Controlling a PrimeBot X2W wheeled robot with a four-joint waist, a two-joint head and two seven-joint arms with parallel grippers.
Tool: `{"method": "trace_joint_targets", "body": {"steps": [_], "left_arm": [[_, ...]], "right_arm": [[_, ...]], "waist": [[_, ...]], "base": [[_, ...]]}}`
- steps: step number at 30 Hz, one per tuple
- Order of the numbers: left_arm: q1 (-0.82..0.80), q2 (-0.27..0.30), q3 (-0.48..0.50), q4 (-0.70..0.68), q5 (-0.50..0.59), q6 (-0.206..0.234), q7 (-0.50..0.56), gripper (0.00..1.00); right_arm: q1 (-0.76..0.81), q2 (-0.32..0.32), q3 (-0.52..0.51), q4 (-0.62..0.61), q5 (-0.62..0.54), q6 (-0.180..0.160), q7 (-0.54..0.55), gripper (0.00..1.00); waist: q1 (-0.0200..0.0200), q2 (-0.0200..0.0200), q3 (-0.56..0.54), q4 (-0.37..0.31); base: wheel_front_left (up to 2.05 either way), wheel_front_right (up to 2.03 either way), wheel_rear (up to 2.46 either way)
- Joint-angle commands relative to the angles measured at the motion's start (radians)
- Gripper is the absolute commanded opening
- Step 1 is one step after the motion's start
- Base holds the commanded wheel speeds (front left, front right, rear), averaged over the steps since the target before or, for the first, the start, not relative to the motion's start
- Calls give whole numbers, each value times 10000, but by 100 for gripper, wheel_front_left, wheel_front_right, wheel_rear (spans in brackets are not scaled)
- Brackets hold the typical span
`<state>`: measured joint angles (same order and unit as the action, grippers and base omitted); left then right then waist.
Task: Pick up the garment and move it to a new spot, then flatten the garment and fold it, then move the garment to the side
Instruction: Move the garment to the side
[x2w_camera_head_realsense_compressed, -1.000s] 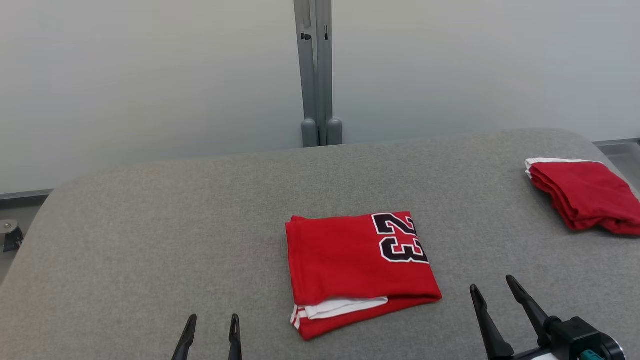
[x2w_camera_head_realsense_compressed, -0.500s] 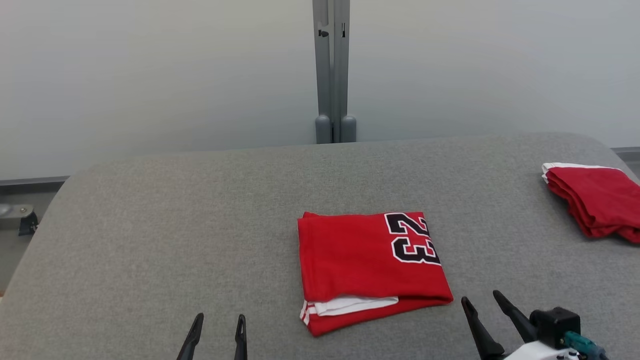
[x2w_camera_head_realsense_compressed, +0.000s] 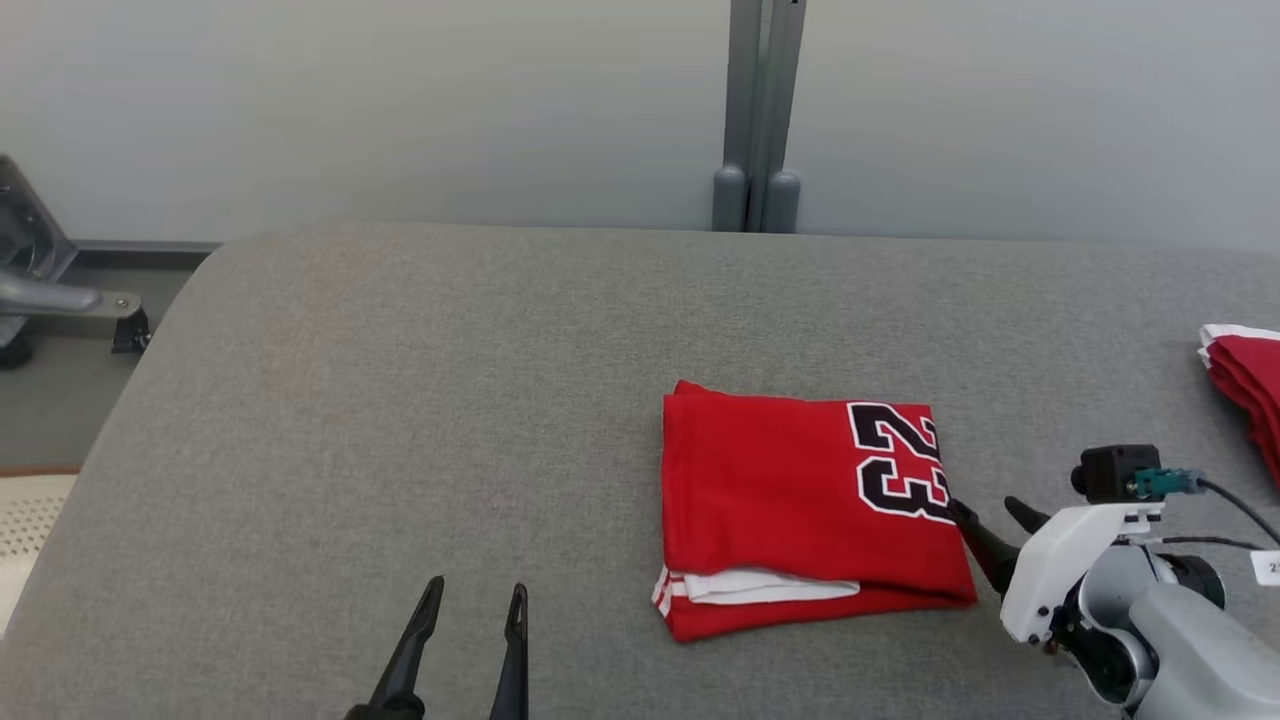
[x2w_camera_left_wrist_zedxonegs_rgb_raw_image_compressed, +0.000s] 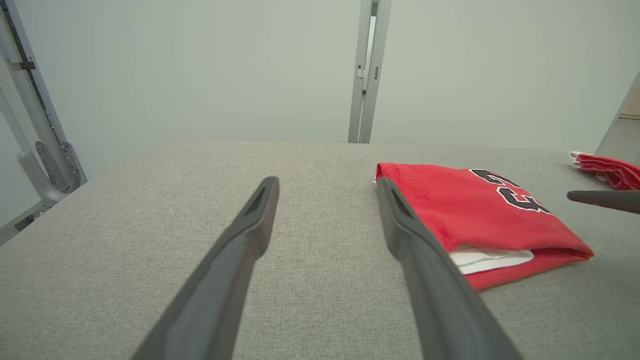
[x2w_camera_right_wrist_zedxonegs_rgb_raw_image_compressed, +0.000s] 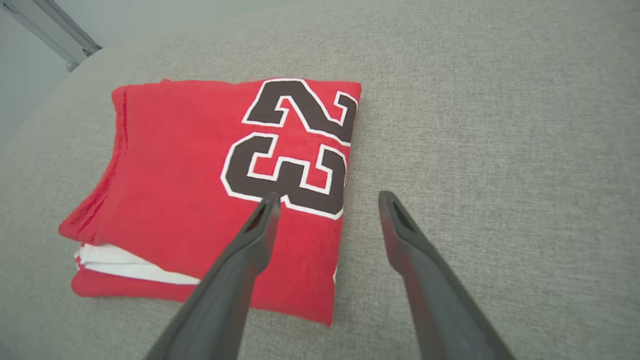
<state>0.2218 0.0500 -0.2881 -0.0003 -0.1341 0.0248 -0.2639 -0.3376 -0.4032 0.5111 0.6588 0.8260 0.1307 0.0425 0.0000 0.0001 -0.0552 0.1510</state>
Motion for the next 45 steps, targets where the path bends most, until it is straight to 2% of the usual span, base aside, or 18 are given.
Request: {"method": "trace_joint_targets", "body": {"steps": [1,9,16,17,18,19,22,26,29,31,32,35,41,45], "left_arm": [[-201,15,10,-22,-45,-14,-1,100],[-499,14,-31,4,25,-62,-1,100],[-782,14,49,-70,36,-35,-1,100],[-816,14,60,-80,44,-28,-1,100],[-845,14,69,-84,48,-21,-1,100],[-871,14,93,-104,42,9,-1,100],[-944,12,113,-168,-61,72,-1,100],[-1118,14,47,-474,-964,181,-1,100],[-1511,14,-165,-854,-1288,128,-1,100],[-1728,17,-195,-1015,-1269,105,-1,100],[-2056,17,-275,-1192,-998,-24,-1,100],[-2348,23,-230,-1292,-605,-180,-1,100],[-2827,24,-70,-1387,-400,-491,-1,100],[-3091,26,-111,-1312,0,-809,-1,100]], "right_arm": [[-264,-96,85,195,301,0,135,100],[-1178,-424,797,953,963,0,132,100],[-1641,-272,1364,1669,1303,0,-131,100],[-1698,-250,1537,1700,1351,0,-97,87],[-1724,-228,1675,1697,1407,0,-74,42],[-1736,-208,1877,1599,1464,0,-9,2],[-1881,-457,2319,1292,1667,0,-38,0],[-2477,-1378,2575,981,1645,-13,-448,0],[-3178,-2327,2847,600,1425,-8,-572,0],[-3549,-2847,2945,423,1314,-8,-593,0],[-4098,-3570,3030,224,1203,-8,-512,0],[-4634,-4167,3081,42,1093,-8,-414,0],[-5545,-5475,2963,-151,1049,-8,-452,0],[-6138,-6043,2583,-89,843,-6,-498,0]], "waist": [[0,-1,536,528],[0,-1,1159,828],[0,-1,1510,814],[0,-1,1577,775],[0,-1,1618,742],[0,-1,1675,681],[0,-1,1878,445],[0,-1,2309,-11],[0,-1,2843,-700],[0,-1,3071,-1105],[0,-1,3437,-1708],[0,-1,3833,-2220],[0,-1,4714,-2718],[0,-1,5371,-2801]], "base": [[0,0,0],[0,0,0],[0,0,0],[0,0,0],[0,0,0],[0,0,0],[0,0,0],[0,0,0],[0,0,0],[0,0,0],[0,0,0],[0,0,0],[0,0,0],[0,0,0]]}}
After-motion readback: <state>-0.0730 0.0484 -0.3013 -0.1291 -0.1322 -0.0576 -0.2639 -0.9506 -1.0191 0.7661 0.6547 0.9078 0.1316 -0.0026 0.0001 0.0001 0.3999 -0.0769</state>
